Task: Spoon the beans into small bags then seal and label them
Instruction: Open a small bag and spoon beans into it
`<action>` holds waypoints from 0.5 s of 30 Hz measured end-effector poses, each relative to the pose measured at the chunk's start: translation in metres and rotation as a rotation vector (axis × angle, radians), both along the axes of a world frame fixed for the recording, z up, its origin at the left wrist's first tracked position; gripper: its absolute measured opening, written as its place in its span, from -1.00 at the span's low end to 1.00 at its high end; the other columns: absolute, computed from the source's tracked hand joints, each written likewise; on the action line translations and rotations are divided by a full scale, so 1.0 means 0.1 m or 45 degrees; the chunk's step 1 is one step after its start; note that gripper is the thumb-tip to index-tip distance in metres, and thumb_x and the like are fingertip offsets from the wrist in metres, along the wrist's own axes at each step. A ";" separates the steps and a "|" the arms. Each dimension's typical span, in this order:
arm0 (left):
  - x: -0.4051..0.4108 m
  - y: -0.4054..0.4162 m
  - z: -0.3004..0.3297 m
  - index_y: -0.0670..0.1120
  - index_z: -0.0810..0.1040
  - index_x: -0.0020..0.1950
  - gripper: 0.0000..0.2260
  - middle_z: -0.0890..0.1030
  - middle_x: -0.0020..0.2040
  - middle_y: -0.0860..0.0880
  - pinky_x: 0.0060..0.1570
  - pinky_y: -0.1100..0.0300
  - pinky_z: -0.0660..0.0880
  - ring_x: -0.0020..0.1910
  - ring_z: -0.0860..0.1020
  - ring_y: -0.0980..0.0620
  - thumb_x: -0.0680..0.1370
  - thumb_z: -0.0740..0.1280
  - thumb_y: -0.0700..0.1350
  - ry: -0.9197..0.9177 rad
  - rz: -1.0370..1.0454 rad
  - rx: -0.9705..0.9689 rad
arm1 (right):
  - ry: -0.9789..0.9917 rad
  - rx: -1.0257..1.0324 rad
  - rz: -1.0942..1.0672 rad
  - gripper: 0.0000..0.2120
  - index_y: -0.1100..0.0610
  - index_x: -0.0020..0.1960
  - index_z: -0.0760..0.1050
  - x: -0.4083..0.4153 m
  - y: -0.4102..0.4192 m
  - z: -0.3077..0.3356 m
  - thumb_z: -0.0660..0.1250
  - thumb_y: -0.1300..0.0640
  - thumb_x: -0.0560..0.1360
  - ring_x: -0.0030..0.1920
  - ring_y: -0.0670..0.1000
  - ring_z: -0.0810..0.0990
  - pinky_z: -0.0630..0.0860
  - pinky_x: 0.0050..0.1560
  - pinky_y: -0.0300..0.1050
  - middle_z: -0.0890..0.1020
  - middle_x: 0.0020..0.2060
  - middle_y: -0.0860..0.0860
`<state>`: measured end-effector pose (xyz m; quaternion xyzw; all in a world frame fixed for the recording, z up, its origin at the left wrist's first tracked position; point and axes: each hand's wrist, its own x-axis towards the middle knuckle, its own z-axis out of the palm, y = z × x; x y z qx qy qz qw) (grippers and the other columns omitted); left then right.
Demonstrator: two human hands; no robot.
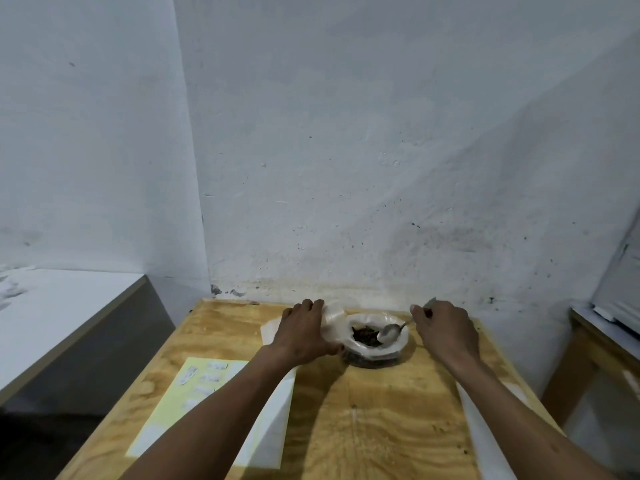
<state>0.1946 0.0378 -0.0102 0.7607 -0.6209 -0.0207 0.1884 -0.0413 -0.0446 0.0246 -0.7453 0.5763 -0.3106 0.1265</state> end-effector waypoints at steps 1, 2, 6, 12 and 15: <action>-0.03 -0.02 -0.01 -0.09 0.27 0.53 -0.18 0.45 0.38 -0.08 0.35 0.03 0.29 0.34 0.43 -0.11 0.41 0.49 0.23 0.007 0.008 -0.017 | -0.031 0.044 -0.018 -0.51 0.12 -0.45 0.37 0.00 -0.01 -0.08 0.28 -0.02 0.61 -0.48 0.07 0.49 0.28 -0.47 -0.16 0.47 -0.54 0.04; -0.06 -0.05 -0.02 -0.09 0.27 0.53 -0.18 0.45 0.38 -0.08 0.35 0.03 0.29 0.34 0.43 -0.11 0.41 0.49 0.23 0.015 0.011 -0.035 | -0.080 0.099 -0.030 -0.52 0.16 -0.44 0.43 0.01 -0.01 -0.16 0.30 -0.01 0.60 -0.46 0.08 0.53 0.36 -0.45 -0.12 0.53 -0.52 0.06; -0.21 -0.16 -0.01 -0.08 0.30 0.49 -0.22 0.47 0.34 -0.08 0.32 0.03 0.31 0.30 0.46 -0.11 0.41 0.45 0.27 0.005 -0.006 -0.103 | -0.401 0.389 -0.053 -0.65 0.23 -0.32 0.65 0.08 0.02 -0.36 0.35 0.08 0.56 -0.41 0.15 0.66 0.61 -0.32 0.01 0.67 -0.45 0.11; -0.06 -0.14 0.03 -0.06 0.33 0.47 -0.23 0.50 0.30 -0.07 0.23 0.04 0.39 0.23 0.48 -0.09 0.39 0.50 0.25 0.097 -0.024 -0.104 | -0.774 0.625 -0.159 -0.71 0.28 -0.32 0.63 -0.04 -0.04 -0.36 0.39 0.18 0.54 -0.49 0.08 0.51 0.42 -0.41 -0.12 0.62 -0.50 0.13; 0.04 -0.05 0.05 -0.05 0.35 0.47 -0.23 0.50 0.30 -0.05 0.17 0.03 0.47 0.21 0.49 -0.07 0.37 0.53 0.20 0.214 -0.062 -0.095 | -0.748 0.586 -0.143 -0.69 0.30 -0.32 0.65 -0.10 -0.08 -0.25 0.40 0.15 0.54 -0.45 0.10 0.55 0.47 -0.37 -0.09 0.65 -0.47 0.14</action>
